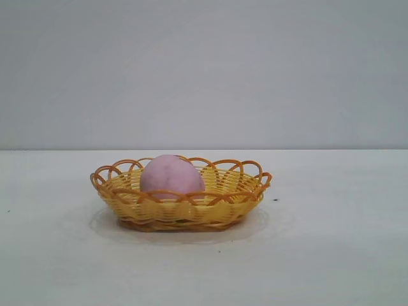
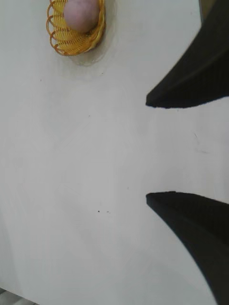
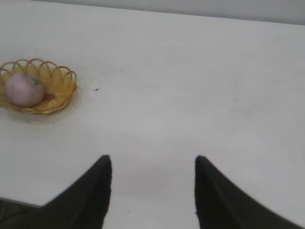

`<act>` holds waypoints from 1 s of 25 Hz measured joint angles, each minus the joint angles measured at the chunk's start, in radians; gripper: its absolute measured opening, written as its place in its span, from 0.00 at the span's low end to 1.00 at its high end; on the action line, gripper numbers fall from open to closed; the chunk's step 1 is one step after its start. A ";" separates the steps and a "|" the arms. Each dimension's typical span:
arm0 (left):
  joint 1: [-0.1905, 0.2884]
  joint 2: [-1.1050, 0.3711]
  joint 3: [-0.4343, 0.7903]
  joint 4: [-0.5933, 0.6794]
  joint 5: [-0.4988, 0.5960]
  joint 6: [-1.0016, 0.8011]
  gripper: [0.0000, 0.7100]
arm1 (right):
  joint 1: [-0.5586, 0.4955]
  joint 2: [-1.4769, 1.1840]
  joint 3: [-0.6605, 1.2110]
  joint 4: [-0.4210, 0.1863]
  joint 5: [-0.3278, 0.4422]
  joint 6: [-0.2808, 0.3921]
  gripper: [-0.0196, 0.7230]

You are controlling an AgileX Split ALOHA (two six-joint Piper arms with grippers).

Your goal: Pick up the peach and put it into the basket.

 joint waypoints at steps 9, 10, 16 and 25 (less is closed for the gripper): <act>0.000 0.000 0.000 0.000 0.000 0.000 0.49 | -0.075 0.000 0.000 0.003 0.000 0.000 0.48; 0.000 0.000 0.000 0.000 0.000 0.000 0.49 | -0.076 0.000 0.000 0.003 0.000 0.000 0.48; 0.000 0.000 0.000 0.000 0.000 0.000 0.49 | -0.077 0.000 0.000 0.003 0.001 0.000 0.48; 0.000 0.000 0.000 0.000 0.000 0.000 0.49 | -0.107 0.000 0.000 0.004 0.001 0.000 0.48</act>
